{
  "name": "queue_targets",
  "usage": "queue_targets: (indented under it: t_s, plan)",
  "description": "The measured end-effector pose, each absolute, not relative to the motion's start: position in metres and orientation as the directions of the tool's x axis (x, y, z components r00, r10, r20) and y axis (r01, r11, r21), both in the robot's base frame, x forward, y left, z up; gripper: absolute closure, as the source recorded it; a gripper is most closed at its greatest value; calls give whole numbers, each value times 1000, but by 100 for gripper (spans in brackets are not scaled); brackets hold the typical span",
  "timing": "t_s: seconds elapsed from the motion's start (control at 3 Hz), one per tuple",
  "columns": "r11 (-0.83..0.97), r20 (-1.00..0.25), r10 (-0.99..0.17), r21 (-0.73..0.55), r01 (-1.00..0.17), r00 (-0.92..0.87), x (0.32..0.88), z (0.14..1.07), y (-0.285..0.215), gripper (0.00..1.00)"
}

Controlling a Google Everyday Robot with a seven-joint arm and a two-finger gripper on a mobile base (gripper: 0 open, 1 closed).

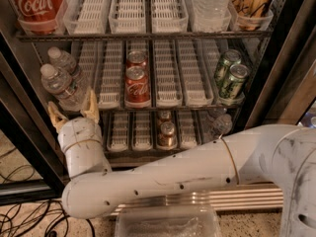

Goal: Pick water bottle from middle shelf of fridge

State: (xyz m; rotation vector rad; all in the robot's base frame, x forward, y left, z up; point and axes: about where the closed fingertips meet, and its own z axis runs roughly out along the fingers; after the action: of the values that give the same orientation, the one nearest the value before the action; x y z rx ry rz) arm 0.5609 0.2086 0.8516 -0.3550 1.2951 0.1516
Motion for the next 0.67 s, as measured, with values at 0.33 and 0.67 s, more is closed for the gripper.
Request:
queue_targets:
  t_s: [0.33, 0.67]
  plan:
    - [928, -960, -82, -172, -332, 269, 563, 850, 218, 32]
    - [922, -958, -83, -178, -344, 274, 570, 849, 224, 33]
